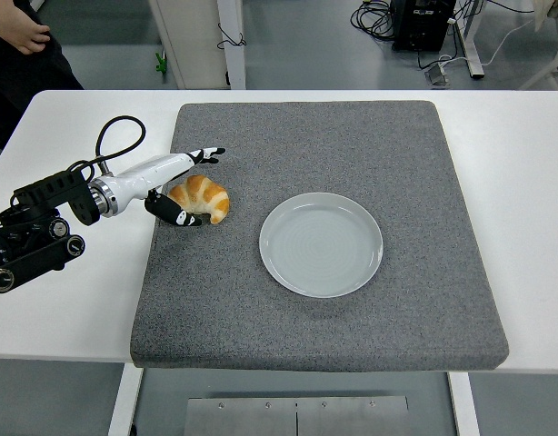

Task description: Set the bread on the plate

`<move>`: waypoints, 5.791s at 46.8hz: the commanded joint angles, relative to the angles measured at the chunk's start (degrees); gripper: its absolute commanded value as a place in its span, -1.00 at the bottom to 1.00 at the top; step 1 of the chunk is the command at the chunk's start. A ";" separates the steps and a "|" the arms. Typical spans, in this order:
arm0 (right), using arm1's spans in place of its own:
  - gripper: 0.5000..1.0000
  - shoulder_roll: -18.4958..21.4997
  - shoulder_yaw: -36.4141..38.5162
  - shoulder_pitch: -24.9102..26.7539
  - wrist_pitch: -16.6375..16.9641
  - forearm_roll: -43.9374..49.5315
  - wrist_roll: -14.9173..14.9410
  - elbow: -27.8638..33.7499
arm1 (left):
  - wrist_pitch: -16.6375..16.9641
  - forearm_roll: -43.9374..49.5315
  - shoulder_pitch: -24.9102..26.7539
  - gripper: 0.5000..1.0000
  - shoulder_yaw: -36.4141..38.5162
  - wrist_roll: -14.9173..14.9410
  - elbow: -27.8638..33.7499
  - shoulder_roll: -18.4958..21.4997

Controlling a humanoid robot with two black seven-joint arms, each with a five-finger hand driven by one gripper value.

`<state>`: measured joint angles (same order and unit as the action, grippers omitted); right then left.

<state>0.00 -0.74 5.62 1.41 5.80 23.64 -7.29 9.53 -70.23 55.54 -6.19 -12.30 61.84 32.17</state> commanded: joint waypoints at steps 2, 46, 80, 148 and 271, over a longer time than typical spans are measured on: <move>1.00 0.00 0.03 0.00 0.00 0.00 0.00 0.00 | 0.22 0.00 0.09 0.72 0.04 0.00 -0.31 0.00; 1.00 0.00 0.03 0.00 0.00 0.00 0.00 0.00 | -0.13 0.36 0.88 -0.19 -0.14 -0.70 -0.67 -0.79; 1.00 0.00 0.03 0.00 0.00 0.00 0.00 0.00 | -6.10 1.06 8.53 -0.49 -9.98 -0.27 -0.67 -0.26; 1.00 0.00 0.03 0.00 0.00 0.00 0.00 0.00 | -11.29 -6.58 17.58 -0.43 -12.97 1.93 0.21 -16.08; 1.00 0.00 -0.06 0.00 0.00 0.00 0.00 0.00 | -3.21 -18.45 4.92 -0.41 1.00 -3.78 0.39 -18.63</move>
<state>0.00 -0.72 5.63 1.41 5.80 23.64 -7.29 6.31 -88.68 60.47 -5.18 -16.13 62.27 13.54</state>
